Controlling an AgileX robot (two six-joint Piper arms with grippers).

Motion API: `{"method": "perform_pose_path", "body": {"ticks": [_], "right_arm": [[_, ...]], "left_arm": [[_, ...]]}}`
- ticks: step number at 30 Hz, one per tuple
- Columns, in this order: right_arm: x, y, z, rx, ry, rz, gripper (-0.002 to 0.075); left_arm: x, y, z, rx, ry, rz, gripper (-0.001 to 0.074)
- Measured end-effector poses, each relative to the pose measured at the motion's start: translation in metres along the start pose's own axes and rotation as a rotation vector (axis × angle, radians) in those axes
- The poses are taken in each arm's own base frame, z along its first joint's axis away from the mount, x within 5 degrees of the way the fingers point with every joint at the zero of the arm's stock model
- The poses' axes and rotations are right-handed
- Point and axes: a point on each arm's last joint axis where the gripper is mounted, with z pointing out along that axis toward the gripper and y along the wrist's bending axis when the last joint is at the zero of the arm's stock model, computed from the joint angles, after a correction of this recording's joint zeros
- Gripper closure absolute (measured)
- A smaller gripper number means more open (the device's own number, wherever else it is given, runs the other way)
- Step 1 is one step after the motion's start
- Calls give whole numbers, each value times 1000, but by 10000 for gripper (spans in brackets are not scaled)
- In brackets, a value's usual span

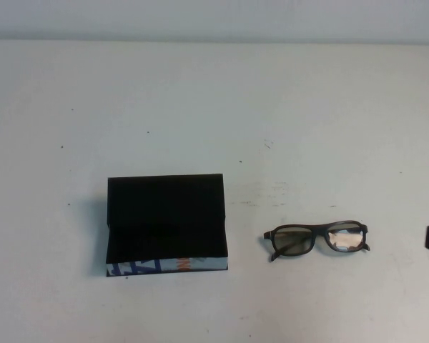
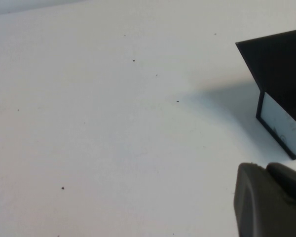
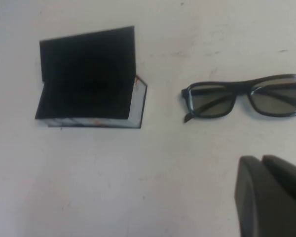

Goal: Return glasses to glasses case
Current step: Pick up the glasses from the table

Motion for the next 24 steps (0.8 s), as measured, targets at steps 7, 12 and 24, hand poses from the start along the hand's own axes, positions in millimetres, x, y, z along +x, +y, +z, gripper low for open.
{"method": "perform_pose_path", "body": {"ticks": [7, 12, 24], "right_arm": [[-25, 24, 57, -40, 325, -399, 739], [-38, 38, 108, -58, 529, -739, 739], [-47, 16, 169, -122, 742, -1342, 486]], "left_arm": [[0, 0, 0, 0, 0, 0, 736], [0, 0, 0, 0, 0, 0, 736], [0, 0, 0, 0, 0, 0, 736]]}}
